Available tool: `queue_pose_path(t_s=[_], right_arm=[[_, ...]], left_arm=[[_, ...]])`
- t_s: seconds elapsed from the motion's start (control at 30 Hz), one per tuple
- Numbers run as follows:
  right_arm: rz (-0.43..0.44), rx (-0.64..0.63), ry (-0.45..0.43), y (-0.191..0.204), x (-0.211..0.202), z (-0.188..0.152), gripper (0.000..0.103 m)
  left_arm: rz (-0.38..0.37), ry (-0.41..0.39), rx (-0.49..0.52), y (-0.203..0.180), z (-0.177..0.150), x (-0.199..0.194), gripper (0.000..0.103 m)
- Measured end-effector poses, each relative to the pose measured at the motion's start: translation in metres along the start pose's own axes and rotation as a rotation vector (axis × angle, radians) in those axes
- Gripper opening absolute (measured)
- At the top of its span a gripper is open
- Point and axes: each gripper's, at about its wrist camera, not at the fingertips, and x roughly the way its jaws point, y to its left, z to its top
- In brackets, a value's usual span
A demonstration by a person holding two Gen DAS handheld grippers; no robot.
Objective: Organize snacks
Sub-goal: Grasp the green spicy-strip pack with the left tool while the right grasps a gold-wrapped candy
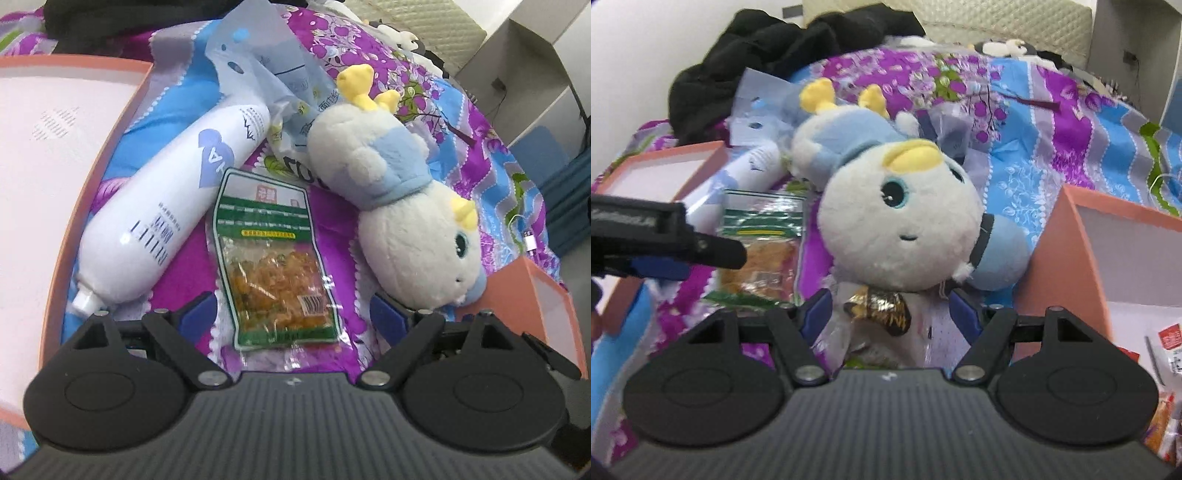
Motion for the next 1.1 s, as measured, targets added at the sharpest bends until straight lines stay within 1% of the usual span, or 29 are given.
queue_pose_path(t_s=[0.07, 0.17, 0.27, 0.43, 0.53, 0.57, 0.63, 0.67, 0.7, 0.83, 0.97, 1.1], right_arm=[[0.025, 0.025, 0.015, -0.002, 0.011, 0.001, 0.072], [0.037, 0.033, 0.031, 0.0, 0.021, 0.002, 0.071], [0.024, 0.013, 0.052, 0.003, 0.025, 0.0, 0.071], [-0.002, 0.043, 0.061, -0.003, 0.021, -0.004, 0.071], [0.006, 0.079, 0.074, -0.007, 0.022, -0.007, 0.071], [0.011, 0.081, 0.077, -0.008, 0.021, -0.007, 0.069], [0.011, 0.079, 0.082, -0.007, 0.019, -0.005, 0.066], [0.018, 0.08, 0.084, -0.007, 0.018, -0.004, 0.059], [0.013, 0.08, 0.088, -0.007, 0.016, -0.004, 0.058], [0.012, 0.078, 0.088, -0.007, 0.01, -0.004, 0.054], [0.02, 0.088, 0.084, -0.008, -0.002, -0.007, 0.052], [0.033, 0.089, 0.08, -0.005, -0.021, -0.014, 0.049]], left_arm=[[0.004, 0.005, 0.008, -0.001, 0.003, 0.007, 0.092], [0.003, 0.008, 0.005, -0.001, 0.004, 0.015, 0.092], [0.028, 0.018, 0.012, -0.001, 0.002, 0.023, 0.092], [0.057, 0.021, 0.035, -0.007, -0.004, 0.037, 0.09], [0.107, 0.004, 0.056, -0.012, -0.006, 0.043, 0.081], [0.121, 0.001, 0.061, -0.013, -0.006, 0.043, 0.078], [0.138, 0.005, 0.087, -0.016, -0.007, 0.044, 0.075], [0.151, 0.006, 0.107, -0.017, -0.008, 0.045, 0.07], [0.161, 0.007, 0.127, -0.019, -0.009, 0.045, 0.068], [0.154, 0.022, 0.145, -0.018, -0.011, 0.039, 0.061], [0.136, 0.039, 0.121, -0.015, -0.015, 0.029, 0.054], [0.144, 0.038, 0.137, -0.015, -0.03, 0.006, 0.052]])
